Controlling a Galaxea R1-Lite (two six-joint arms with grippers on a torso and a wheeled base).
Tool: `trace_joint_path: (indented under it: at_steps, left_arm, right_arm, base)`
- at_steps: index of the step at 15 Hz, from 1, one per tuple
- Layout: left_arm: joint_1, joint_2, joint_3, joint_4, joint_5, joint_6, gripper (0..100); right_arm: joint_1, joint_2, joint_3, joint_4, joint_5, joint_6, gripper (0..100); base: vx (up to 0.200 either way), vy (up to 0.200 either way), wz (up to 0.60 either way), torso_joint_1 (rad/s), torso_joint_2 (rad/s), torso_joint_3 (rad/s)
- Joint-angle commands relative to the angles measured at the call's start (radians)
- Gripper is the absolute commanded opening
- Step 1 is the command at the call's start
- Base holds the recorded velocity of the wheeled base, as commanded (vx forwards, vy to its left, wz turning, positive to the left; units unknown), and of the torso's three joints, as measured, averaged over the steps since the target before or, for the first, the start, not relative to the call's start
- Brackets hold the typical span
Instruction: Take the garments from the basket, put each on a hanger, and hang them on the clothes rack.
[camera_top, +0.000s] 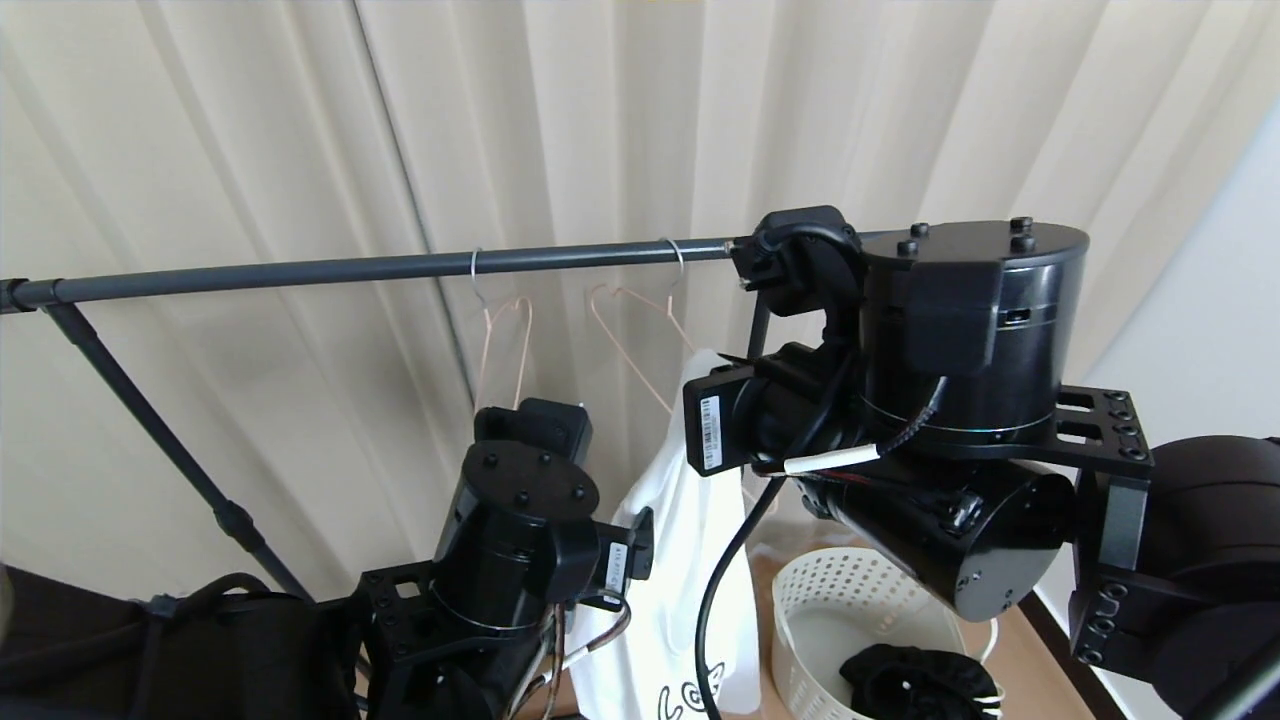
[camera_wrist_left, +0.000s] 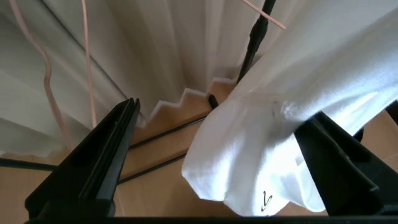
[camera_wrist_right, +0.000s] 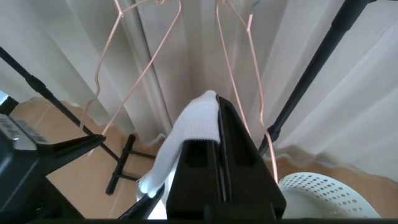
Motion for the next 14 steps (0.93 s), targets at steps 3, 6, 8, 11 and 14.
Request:
trace_joint_path:
  at_steps: [3, 6, 8, 11, 14]
  left_arm:
    - [0.005, 0.065, -0.006, -0.054, 0.025, 0.000, 100]
    - [0.024, 0.058, -0.003, -0.074, 0.033, 0.000, 0]
    - [0.025, 0.027, 0.003, -0.074, 0.039, 0.000, 0]
    - [0.034, -0.016, 0.002, -0.074, 0.039, 0.007, 0]
    - [0.085, -0.074, -0.010, -0.074, 0.039, 0.059, 0]
  right_arm:
    - [0.000, -0.016, 0.002, 0.002, 0.000, -0.007, 0]
    - [0.000, -0.025, 0.021, -0.007, 0.000, -0.015, 0]
    - [-0.004, -0.028, 0.035, -0.006, 0.000, -0.015, 0]
    - [-0.029, -0.025, 0.035, -0.006, 0.000, -0.016, 0]
    - [-0.055, -0.027, 0.080, -0.009, 0.002, -0.076, 0]
  base:
    - [0.000, 0.000, 0.00, 0.000, 0.00, 0.000]
    - [0.000, 0.000, 0.00, 0.000, 0.00, 0.000]
    - [0.000, 0.000, 0.00, 0.000, 0.00, 0.000]
    - [0.000, 0.000, 0.00, 0.000, 0.00, 0.000]
    - [0.000, 0.000, 0.00, 0.000, 0.00, 0.000]
